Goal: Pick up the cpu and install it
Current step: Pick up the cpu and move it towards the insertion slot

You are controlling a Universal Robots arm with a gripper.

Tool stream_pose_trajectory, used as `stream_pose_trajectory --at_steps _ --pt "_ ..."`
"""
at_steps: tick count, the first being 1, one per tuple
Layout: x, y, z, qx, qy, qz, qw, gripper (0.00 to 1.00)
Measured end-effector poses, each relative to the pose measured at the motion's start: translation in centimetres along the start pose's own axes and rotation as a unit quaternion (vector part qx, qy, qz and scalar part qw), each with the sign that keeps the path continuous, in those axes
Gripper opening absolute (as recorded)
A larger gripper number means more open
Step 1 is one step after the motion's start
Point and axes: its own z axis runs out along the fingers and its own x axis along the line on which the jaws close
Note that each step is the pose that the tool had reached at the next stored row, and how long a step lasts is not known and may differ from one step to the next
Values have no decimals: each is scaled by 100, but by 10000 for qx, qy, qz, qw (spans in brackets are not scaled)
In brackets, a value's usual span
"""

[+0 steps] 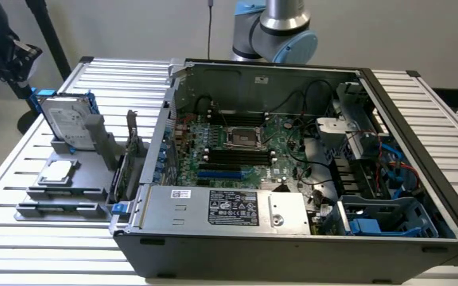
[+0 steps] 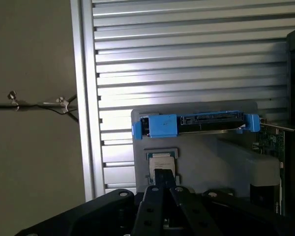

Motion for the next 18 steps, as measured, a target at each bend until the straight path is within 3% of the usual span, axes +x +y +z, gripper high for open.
stream_pose_trajectory --at_steps 8,10,14,18 --pt "0 0 0 0 0 0 10000 12" --pt "0 0 0 0 1 0 10000 18" --pt "3 0 4 1 21 1 10000 42" --pt "8 -3 50 7 34 1 10000 53"
